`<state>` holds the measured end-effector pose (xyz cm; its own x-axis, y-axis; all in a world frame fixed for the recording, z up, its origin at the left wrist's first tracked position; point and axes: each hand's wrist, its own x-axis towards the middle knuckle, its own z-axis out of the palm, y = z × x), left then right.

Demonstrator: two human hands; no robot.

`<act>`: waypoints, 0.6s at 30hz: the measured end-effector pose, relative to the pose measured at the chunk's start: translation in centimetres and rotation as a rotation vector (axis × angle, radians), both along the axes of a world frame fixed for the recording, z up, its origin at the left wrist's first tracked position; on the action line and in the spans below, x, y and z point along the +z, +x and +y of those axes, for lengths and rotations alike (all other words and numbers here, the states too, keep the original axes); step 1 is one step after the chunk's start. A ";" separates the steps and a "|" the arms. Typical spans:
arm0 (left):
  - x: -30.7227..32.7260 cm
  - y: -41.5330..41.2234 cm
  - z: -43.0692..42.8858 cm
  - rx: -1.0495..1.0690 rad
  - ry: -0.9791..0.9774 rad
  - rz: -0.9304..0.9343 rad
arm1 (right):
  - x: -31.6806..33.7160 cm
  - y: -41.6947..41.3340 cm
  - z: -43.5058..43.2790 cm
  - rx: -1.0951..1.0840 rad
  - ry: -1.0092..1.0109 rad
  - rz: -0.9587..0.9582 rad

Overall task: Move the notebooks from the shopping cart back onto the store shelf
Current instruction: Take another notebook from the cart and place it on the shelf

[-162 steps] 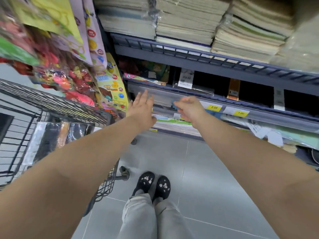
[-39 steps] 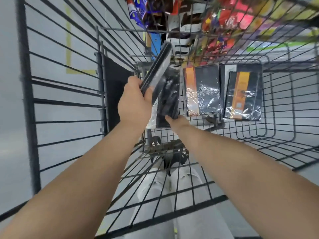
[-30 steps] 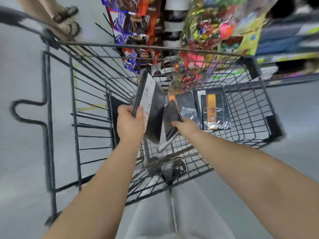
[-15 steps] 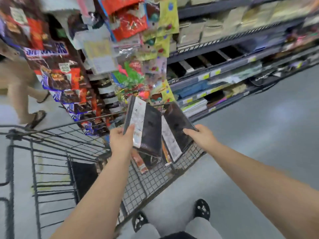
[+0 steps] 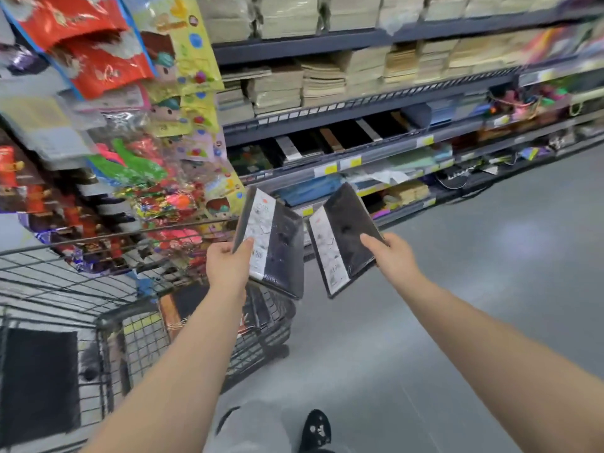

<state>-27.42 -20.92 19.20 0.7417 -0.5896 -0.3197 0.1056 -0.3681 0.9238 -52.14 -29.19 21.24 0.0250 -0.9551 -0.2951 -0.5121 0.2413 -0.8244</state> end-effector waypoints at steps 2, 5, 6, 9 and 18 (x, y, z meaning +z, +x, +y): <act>-0.2 -1.0 -1.1 -0.012 0.020 -0.001 | 0.0 -1.4 -1.7 -0.037 0.004 -0.059; -0.7 -1.8 -3.5 0.001 0.030 -0.026 | -0.4 -2.8 -4.4 -0.099 0.034 -0.167; -0.9 -2.1 -4.3 0.011 0.023 -0.027 | -0.6 -3.0 -5.3 -0.117 0.049 -0.194; -1.4 -2.7 -7.0 0.055 0.039 -0.042 | -1.2 -3.2 -8.9 -0.146 0.082 -0.269; -5.7 -3.4 -16.4 0.119 0.102 -0.001 | -3.9 0.2 -20.2 -0.184 0.258 -0.400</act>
